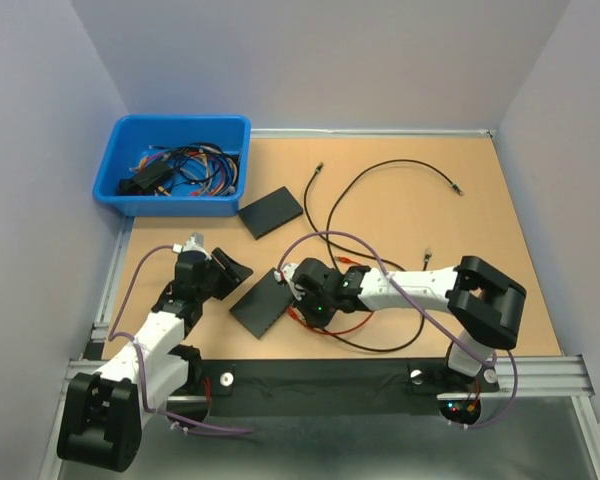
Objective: Insert the plug into the switch port
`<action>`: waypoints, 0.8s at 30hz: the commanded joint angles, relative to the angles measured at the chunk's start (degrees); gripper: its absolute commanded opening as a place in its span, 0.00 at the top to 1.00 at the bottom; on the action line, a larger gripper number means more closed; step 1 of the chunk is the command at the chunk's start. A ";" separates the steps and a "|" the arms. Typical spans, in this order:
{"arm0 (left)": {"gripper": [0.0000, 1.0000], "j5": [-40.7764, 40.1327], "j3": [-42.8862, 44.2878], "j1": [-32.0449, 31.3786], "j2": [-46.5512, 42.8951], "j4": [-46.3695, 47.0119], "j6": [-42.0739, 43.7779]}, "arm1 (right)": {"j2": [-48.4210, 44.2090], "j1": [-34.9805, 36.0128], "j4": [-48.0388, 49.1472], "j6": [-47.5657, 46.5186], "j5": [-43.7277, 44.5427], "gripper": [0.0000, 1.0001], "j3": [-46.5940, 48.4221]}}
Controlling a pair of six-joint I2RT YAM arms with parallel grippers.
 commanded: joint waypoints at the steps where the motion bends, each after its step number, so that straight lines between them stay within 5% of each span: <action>1: 0.42 -0.12 -1.24 -0.25 -0.62 1.28 0.06 | 1.08 3.22 1.09 -1.04 0.06 1.00 1.25; 24: 0.42 0.67 -3.96 -0.25 2.10 5.06 -0.29 | 1.34 8.05 8.65 0.63 -1.43 1.00 5.29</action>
